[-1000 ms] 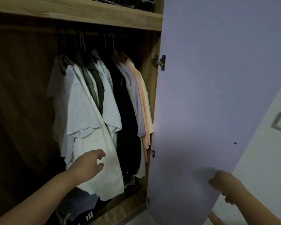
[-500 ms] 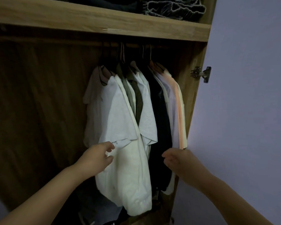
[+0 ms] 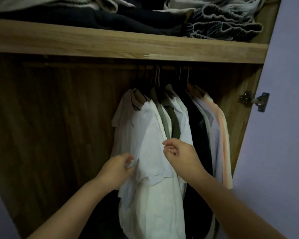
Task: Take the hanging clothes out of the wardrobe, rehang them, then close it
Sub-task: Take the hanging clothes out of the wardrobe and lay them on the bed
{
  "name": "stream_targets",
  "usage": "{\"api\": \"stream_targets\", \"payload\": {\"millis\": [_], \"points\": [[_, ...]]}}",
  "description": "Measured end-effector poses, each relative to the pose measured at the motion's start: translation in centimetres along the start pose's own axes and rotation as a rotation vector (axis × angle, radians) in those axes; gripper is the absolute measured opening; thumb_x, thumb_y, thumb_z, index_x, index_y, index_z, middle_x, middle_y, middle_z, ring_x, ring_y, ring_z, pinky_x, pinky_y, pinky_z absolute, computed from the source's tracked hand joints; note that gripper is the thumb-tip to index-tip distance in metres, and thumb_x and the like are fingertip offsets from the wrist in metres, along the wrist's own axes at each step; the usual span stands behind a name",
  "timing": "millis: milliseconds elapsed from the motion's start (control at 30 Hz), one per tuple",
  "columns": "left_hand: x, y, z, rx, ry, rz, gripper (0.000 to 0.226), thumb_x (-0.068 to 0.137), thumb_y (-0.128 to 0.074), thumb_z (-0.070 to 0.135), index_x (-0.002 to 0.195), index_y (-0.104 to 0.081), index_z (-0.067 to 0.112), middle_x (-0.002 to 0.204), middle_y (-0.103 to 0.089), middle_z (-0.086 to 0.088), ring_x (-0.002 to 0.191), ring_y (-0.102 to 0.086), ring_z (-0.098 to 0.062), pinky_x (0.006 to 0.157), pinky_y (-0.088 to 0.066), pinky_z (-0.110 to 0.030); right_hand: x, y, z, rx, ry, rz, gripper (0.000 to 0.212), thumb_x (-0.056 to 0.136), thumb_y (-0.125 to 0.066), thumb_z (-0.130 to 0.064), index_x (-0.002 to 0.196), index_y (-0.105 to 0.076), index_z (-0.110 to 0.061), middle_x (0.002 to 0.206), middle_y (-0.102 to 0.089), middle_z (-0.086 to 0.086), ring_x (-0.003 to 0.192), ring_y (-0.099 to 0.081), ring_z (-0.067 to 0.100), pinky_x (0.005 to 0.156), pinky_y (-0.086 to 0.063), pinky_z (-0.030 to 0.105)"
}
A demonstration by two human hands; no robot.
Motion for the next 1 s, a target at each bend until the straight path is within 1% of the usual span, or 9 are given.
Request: {"api": "stream_targets", "payload": {"millis": [267, 367, 433, 533, 567, 633, 700, 867, 1000], "points": [[2.7, 2.8, -0.3, -0.013, 0.075, 0.087, 0.029, 0.089, -0.058, 0.017, 0.117, -0.054, 0.021, 0.112, -0.059, 0.006, 0.100, -0.057, -0.007, 0.087, -0.049, -0.021, 9.9, -0.9, -2.7, 0.134, 0.028, -0.035, 0.051, 0.093, -0.054, -0.014, 0.141, -0.038, -0.012, 0.135, -0.050, 0.003, 0.124, -0.047, 0.016, 0.093, -0.035, 0.019], [3.1, 3.6, -0.7, -0.023, 0.084, 0.130, 0.021, 0.090, -0.057, 0.019, 0.104, -0.049, 0.033, 0.097, -0.053, 0.019, 0.088, -0.053, 0.003, 0.076, -0.046, -0.010, 12.0, -2.4, -2.6, 0.154, 0.016, -0.094, 0.042, 0.089, -0.056, -0.014, 0.131, -0.052, -0.014, 0.114, -0.061, -0.001, 0.111, -0.057, 0.022, 0.096, -0.045, 0.032], [3.1, 4.0, -1.0, -0.021, 0.101, 0.160, 0.025, 0.090, -0.058, 0.020, 0.098, -0.043, 0.039, 0.092, -0.048, 0.026, 0.084, -0.053, 0.005, 0.072, -0.046, -0.009, 13.1, -3.7, -2.5, 0.190, 0.001, -0.142, 0.031, 0.086, -0.057, -0.011, 0.117, -0.061, -0.013, 0.103, -0.067, 0.003, 0.096, -0.064, 0.025, 0.088, -0.053, 0.043], [2.7, 4.4, -1.5, -0.013, 0.142, 0.171, 0.029, 0.090, -0.058, 0.022, 0.112, -0.047, 0.036, 0.099, -0.050, 0.025, 0.089, -0.055, 0.003, 0.077, -0.048, -0.012, 14.1, -5.7, -3.1, 0.266, -0.056, -0.232, 0.012, 0.085, -0.059, -0.007, 0.097, -0.058, -0.012, 0.082, -0.063, 0.003, 0.073, -0.061, 0.017, 0.059, -0.052, 0.028], [2.6, 4.5, -1.6, -0.013, 0.158, 0.173, 0.031, 0.090, -0.058, 0.022, 0.118, -0.048, 0.034, 0.104, -0.051, 0.022, 0.091, -0.055, 0.002, 0.079, -0.048, -0.012, 14.3, -6.4, -3.4, 0.292, -0.072, -0.253, 0.018, 0.085, -0.060, -0.011, 0.103, -0.057, -0.013, 0.086, -0.062, 0.002, 0.075, -0.061, 0.016, 0.060, -0.051, 0.025], [2.2, 4.9, -2.0, -0.012, 0.189, 0.180, 0.036, 0.090, -0.058, 0.023, 0.124, -0.048, 0.031, 0.108, -0.050, 0.019, 0.095, -0.054, 0.001, 0.081, -0.046, -0.012, 14.8, -7.7, -3.8, 0.436, -0.161, -0.285, 0.050, 0.084, -0.062, -0.016, 0.132, -0.047, -0.016, 0.117, -0.061, 0.005, 0.097, -0.062, 0.022, 0.082, -0.055, 0.035], [1.7, 5.4, -2.3, -0.007, 0.211, 0.193, 0.037, 0.091, -0.057, 0.023, 0.126, -0.047, 0.030, 0.109, -0.049, 0.019, 0.097, -0.053, 0.001, 0.083, -0.045, -0.012, 14.8, -8.4, -4.7, 0.617, -0.261, -0.307, 0.064, 0.085, -0.059, -0.008, 0.143, -0.035, -0.018, 0.131, -0.053, 0.010, 0.108, -0.058, 0.029, 0.093, -0.051, 0.044], [0.8, 6.2, -2.5, -0.005, 0.243, 0.211, 0.038, 0.092, -0.056, 0.022, 0.128, -0.046, 0.030, 0.114, -0.050, 0.017, 0.099, -0.053, 0.000, 0.089, -0.046, -0.015, 15.3, -8.3, -5.7, 1.184, -0.413, -0.398, 0.054, 0.085, -0.039, 0.013, 0.130, -0.049, -0.015, 0.119, -0.057, 0.019, 0.100, -0.058, 0.036, 0.086, -0.050, 0.045], [0.5, 6.7, -2.5, -0.009, 0.262, 0.220, 0.038, 0.092, -0.056, 0.022, 0.128, -0.046, 0.030, 0.118, -0.052, 0.014, 0.101, -0.054, -0.002, 0.091, -0.047, -0.018, 15.2, -6.5, -6.4, 1.321, -0.358, -0.420, 0.053, 0.089, -0.042, 0.011, 0.133, -0.047, -0.018, 0.119, -0.058, 0.015, 0.093, -0.060, 0.030, 0.074, -0.049, 0.040]]}}
Point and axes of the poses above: each hand's wrist, its own x-axis towards the middle knuckle, its own y-axis out of the back of the hand, z = x × y, the point moved 3 cm from there along x, towards the middle knuckle
